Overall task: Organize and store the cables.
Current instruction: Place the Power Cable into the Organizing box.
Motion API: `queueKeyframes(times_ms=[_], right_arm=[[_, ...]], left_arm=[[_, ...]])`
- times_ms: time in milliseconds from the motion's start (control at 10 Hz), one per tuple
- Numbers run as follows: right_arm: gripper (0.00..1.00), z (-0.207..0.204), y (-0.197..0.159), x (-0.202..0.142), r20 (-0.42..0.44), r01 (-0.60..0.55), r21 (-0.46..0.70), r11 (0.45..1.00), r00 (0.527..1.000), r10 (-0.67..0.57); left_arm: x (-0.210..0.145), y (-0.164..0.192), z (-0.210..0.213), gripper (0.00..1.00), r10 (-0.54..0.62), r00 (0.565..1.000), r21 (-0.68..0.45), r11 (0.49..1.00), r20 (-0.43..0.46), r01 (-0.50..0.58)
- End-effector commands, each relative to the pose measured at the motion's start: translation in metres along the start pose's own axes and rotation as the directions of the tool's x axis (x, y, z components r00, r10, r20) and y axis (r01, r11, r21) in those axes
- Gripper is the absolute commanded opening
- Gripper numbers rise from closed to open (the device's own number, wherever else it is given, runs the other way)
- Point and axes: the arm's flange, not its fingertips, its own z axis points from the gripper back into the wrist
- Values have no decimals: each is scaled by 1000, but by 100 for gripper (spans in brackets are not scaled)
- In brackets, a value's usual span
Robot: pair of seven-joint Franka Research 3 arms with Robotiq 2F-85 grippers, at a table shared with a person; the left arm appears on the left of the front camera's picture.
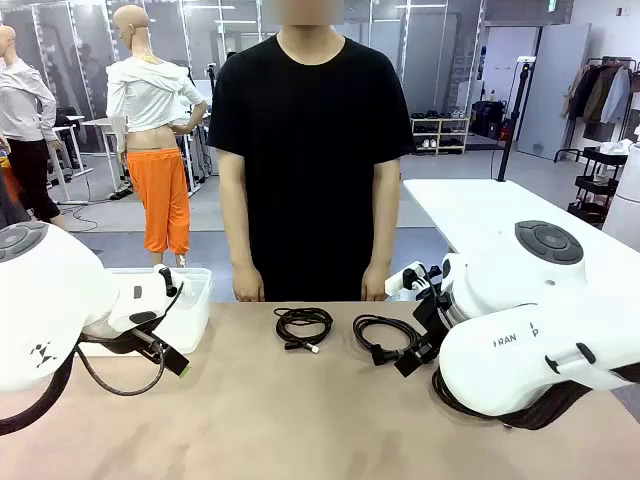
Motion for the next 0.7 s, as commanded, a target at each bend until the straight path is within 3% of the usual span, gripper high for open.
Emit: queueKeyframes(times_ms=[0,600], right_arm=[[100,0,0,0,0,0,0,1000,1000,0],[100,0,0,0,0,0,0,1000,1000,0]], left_arm=[[0,0,0,100,0,1000,0,1000,0,0],[0,0,0,100,0,1000,0,1000,0,0]])
